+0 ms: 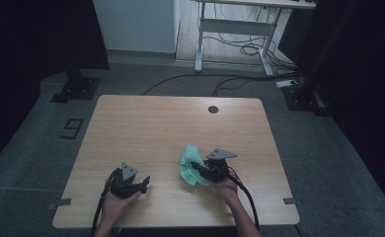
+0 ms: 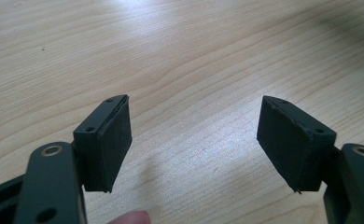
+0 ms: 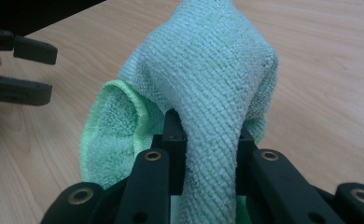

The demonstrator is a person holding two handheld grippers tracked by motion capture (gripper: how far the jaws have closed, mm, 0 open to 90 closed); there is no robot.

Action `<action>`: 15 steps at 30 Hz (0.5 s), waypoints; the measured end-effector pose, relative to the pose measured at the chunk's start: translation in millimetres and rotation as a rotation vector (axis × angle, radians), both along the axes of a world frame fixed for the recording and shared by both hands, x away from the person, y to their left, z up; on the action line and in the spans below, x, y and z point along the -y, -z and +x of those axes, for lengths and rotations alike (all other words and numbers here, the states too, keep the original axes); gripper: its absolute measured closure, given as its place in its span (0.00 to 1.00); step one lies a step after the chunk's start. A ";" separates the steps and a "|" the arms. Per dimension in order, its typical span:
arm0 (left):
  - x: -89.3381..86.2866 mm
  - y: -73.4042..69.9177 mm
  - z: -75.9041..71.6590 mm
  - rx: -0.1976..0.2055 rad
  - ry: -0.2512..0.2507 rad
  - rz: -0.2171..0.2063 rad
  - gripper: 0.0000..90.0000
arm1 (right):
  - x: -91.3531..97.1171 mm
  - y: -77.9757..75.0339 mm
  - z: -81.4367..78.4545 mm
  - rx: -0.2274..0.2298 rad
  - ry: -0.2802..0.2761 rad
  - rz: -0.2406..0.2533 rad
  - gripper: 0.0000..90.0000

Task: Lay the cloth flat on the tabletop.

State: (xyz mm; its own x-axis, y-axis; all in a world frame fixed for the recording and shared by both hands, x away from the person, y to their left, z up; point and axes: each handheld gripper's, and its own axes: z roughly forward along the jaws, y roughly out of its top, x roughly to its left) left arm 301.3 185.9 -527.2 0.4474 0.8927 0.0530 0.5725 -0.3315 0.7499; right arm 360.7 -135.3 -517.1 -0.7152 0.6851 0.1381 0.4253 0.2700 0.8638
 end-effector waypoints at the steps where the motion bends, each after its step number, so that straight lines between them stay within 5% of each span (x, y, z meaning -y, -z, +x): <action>1: -0.1 0.4 0.1 0.000 -0.002 -0.001 0.29 | 0.2 2.1 -1.3 -0.004 -0.001 -0.001 0.84; 15: -0.7 1.9 0.5 -0.007 -0.005 0.004 0.29 | -11.2 20.9 -5.0 -0.046 -0.033 -0.053 0.82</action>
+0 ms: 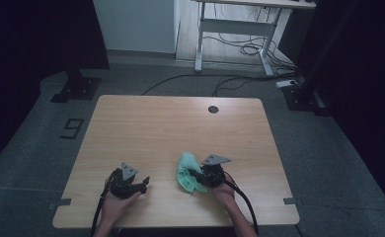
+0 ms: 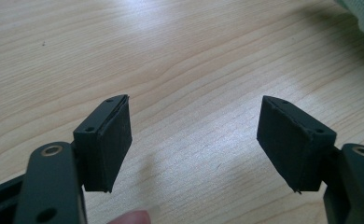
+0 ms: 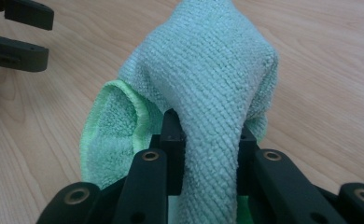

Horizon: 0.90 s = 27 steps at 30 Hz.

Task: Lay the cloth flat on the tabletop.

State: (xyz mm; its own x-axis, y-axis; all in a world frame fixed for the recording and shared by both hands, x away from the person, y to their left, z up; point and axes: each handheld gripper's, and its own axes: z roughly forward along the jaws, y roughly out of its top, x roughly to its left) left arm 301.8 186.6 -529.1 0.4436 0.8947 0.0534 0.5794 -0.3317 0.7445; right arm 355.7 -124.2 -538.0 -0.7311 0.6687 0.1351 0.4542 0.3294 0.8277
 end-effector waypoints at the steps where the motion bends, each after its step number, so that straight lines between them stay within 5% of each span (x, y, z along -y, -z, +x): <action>1: 0.2 0.2 0.0 -0.001 0.000 0.000 0.29 | 0.0 0.0 0.0 0.000 0.000 0.000 0.82; 14: 0.1 0.3 0.0 -0.003 0.002 0.003 0.29 | -5.8 9.5 0.5 -0.026 -0.007 -0.032 0.76; 17: 0.5 0.4 -0.1 -0.003 0.003 0.004 0.29 | -6.6 10.8 0.2 -0.019 0.003 -0.040 0.65; 19: 0.4 0.2 -0.1 -0.003 0.003 0.003 0.29 | -5.6 7.3 -2.4 0.009 0.031 -0.022 0.43; 23: 0.0 -0.1 0.0 -0.002 0.003 0.002 0.29 | 0.5 -5.9 -7.7 0.043 0.069 0.029 0.28; 27: 0.5 0.0 0.1 -0.003 0.005 0.003 0.29 | 8.1 -15.9 -13.4 0.061 0.077 0.041 0.23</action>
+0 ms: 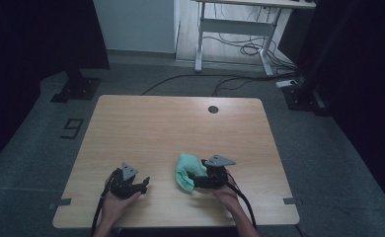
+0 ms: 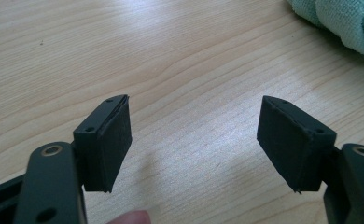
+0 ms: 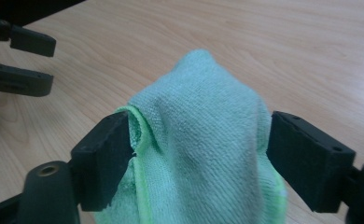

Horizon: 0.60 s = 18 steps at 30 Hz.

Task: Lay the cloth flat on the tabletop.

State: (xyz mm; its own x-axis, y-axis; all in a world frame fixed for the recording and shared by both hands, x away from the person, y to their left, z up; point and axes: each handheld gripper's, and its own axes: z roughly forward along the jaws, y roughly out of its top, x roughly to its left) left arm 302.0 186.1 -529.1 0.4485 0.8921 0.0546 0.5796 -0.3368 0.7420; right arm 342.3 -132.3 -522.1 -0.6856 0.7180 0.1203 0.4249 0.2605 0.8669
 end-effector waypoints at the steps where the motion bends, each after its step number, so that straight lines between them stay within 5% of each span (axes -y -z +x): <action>1: 0.0 0.0 0.0 0.000 0.000 0.000 0.29 | 1.6 -1.1 -1.1 0.002 0.002 0.000 0.22; 18: 5.3 -2.1 -1.6 -0.003 0.014 -0.012 0.29 | 30.5 1.6 -35.5 0.007 -0.012 -0.030 0.23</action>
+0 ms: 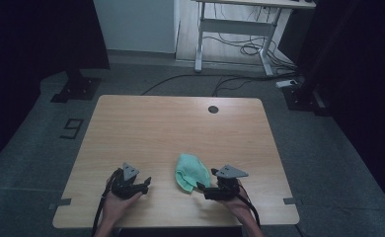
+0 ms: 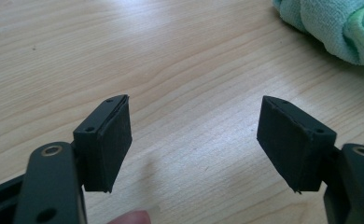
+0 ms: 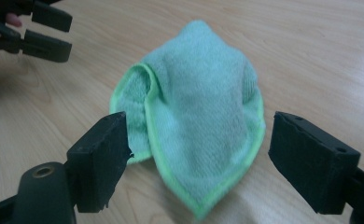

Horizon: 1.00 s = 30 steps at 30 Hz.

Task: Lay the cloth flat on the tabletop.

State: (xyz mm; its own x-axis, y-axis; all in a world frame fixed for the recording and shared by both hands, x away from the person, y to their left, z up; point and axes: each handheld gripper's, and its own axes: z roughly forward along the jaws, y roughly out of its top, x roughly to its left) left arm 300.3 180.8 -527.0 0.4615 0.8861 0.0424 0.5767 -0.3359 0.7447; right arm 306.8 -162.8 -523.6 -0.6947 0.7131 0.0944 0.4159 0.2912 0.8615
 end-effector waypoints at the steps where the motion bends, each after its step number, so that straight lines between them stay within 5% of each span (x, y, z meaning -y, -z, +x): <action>1: 0.9 0.4 -0.2 -0.001 0.000 0.000 0.29 | 0.7 1.5 -0.8 -0.004 -0.001 -0.003 0.23; 12: 13.1 0.0 -1.4 -0.025 0.039 -0.031 0.29 | -4.4 14.7 -1.7 -0.010 -0.027 -0.045 0.23; 25: 53.4 -5.8 1.1 -0.074 0.133 -0.125 0.29 | -5.7 23.1 1.0 -0.008 -0.033 -0.087 0.33; 30: 73.5 -5.3 4.1 -0.093 0.173 -0.126 0.30 | -6.2 22.6 1.1 0.003 -0.031 -0.106 0.41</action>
State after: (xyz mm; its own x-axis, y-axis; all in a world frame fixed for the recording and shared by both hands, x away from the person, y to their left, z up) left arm 304.4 107.3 -521.8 0.6038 0.7891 -0.1131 0.5867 -0.3438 0.7332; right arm 307.9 -156.6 -546.2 -0.7170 0.6969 0.0179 0.4031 0.3934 0.8263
